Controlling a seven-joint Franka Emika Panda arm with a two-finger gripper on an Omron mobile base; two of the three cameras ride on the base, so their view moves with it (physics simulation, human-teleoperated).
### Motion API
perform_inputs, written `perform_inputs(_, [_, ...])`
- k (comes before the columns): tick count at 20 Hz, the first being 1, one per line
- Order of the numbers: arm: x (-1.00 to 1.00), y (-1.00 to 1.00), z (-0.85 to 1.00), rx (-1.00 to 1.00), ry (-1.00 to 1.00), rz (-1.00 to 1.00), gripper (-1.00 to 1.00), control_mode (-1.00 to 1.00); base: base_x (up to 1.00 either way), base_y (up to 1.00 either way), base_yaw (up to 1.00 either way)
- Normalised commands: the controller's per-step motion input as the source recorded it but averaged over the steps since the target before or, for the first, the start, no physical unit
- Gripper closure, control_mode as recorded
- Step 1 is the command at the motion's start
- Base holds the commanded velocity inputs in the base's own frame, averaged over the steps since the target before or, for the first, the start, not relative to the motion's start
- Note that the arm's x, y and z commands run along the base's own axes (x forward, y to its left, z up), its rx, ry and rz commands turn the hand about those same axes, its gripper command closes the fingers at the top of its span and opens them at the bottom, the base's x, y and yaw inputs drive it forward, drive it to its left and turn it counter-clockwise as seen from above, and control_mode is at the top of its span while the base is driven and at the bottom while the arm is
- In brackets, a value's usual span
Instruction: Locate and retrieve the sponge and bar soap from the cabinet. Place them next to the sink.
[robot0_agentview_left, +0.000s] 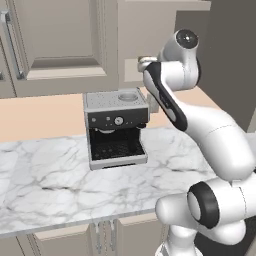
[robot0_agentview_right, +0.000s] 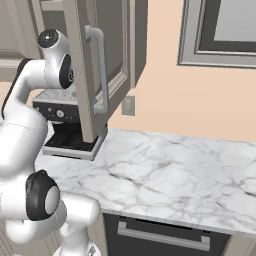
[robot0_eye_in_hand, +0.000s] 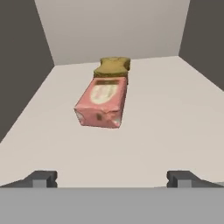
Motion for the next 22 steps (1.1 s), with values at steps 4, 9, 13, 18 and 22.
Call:
perform_inputs(4, [0.31,0.0,0.03,-0.02,0.01,0.0,-1.0,-1.0,0.0,0.0,0.0])
perform_inputs(9, [0.35,0.05,-0.01,-0.01,0.01,-0.02,-1.0,-1.0,0.0,0.0,0.0])
perform_inputs(13, [0.49,0.12,0.0,-0.01,0.0,0.0,-1.0,-1.0,0.0,0.0,0.0])
perform_inputs(18, [0.47,0.07,-0.01,-0.02,0.01,0.0,-1.0,-1.0,0.0,0.0,0.0])
perform_inputs(22, [0.46,0.0,-0.02,-0.03,0.03,0.0,-1.0,-1.0,0.0,0.0,0.0])
